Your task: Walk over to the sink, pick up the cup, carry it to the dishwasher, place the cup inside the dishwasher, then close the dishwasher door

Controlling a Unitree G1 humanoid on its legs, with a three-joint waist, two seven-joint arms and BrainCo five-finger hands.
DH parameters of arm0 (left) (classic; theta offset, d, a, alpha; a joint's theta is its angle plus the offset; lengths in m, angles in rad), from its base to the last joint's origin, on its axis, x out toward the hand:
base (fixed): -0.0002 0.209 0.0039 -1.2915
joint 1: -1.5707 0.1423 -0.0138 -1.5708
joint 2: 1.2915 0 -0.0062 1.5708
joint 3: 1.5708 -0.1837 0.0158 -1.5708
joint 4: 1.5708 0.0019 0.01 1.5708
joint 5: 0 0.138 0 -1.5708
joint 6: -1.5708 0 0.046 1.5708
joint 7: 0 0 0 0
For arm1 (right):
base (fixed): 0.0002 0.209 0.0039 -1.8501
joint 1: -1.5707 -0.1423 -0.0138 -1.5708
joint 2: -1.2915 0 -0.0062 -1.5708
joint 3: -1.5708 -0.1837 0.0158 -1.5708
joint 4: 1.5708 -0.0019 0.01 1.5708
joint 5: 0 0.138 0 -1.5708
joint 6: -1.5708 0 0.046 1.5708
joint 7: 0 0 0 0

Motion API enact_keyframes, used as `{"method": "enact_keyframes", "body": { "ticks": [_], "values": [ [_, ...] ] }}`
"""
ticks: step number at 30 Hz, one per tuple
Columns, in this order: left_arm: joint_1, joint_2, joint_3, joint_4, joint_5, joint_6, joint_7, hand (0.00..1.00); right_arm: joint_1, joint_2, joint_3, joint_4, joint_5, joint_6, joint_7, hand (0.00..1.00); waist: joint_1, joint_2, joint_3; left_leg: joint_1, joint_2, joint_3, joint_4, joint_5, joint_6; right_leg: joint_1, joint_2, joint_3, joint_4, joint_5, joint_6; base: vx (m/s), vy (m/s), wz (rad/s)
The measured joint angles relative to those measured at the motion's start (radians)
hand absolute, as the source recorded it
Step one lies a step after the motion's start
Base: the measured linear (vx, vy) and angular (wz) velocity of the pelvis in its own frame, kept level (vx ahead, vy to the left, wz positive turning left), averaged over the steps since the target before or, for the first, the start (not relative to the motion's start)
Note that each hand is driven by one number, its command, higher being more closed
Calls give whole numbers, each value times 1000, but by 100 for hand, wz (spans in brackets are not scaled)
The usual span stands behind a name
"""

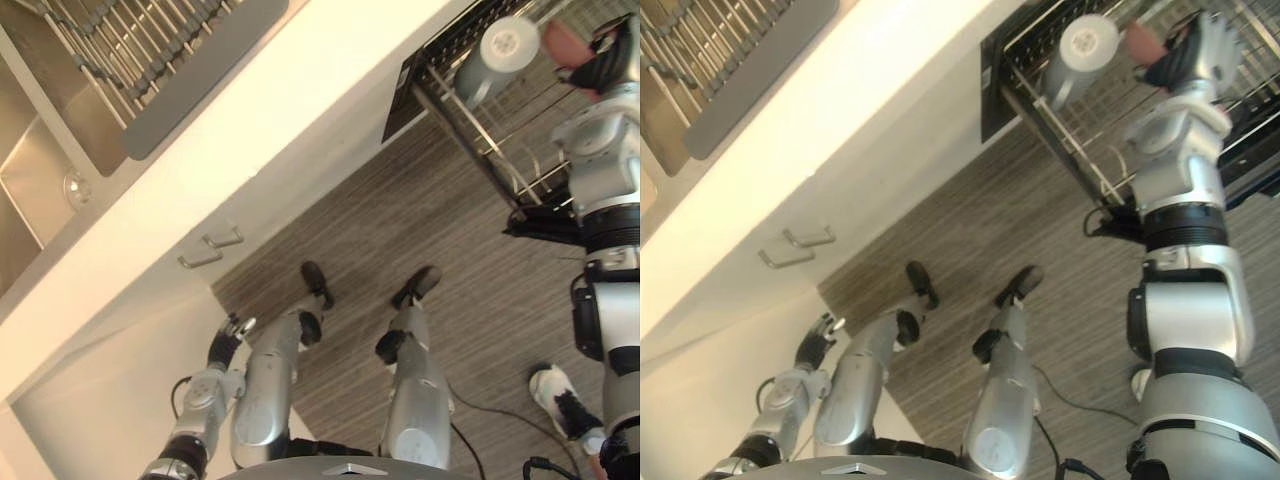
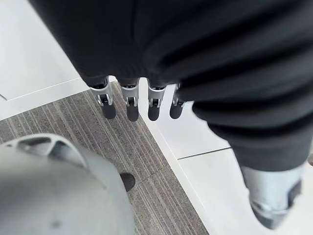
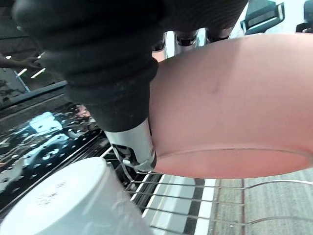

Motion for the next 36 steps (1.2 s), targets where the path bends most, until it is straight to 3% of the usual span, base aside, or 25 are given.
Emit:
{"method": "enact_keyframes", "body": {
  "ticks": [9,17,21,25,29,32,33,36],
  "values": [
    [-9,-7,-46,-22,-28,-5,0,0,-47,-26,2,18,109,30,-5,0,0,1,-1,-3,-3,-25,7,1,-1,-8,-4,14,0,-5,-14,7,65,-6],
    [-1,-16,-47,-30,-25,-5,-26,0,-64,-29,-15,-6,381,-65,39,0,-18,1,-1,109,-18,-50,-43,13,-10,105,-7,-29,0,-32,-7,47,54,9],
    [19,-18,-36,-44,-23,-6,-25,0,-88,-29,-32,-27,507,-71,35,0,-25,1,-1,162,-20,-50,-66,22,-16,152,-3,-36,0,-31,0,65,37,2],
    [55,-17,-25,-71,-22,-6,-24,0,-87,-44,-129,5,659,-26,25,0,-50,-3,1,239,-21,-52,-83,17,-23,225,4,-39,0,-41,13,65,38,1],
    [106,-15,15,-70,0,-7,-17,0,53,-69,-292,153,843,29,70,0,-82,-42,-1,314,-15,-54,-80,-3,-36,293,4,-40,24,-71,24,43,51,-4],
    [131,10,38,-50,3,-7,-3,0,218,-87,-389,218,870,24,91,0,-115,-85,-17,332,-13,-59,-80,-11,-40,299,-7,-42,68,-107,27,30,53,0],
    [133,17,49,-26,3,-7,-2,0,270,-87,-431,232,886,15,89,100,-127,-100,-25,334,-13,-58,-80,-14,-40,297,-9,-41,71,-112,25,31,72,-1],
    [136,35,49,5,5,-10,0,0,336,-87,-510,305,951,-6,83,100,-138,-121,-36,334,-11,-51,-82,-19,-46,292,-13,-40,73,-123,26,10,64,-6]
  ]
}}
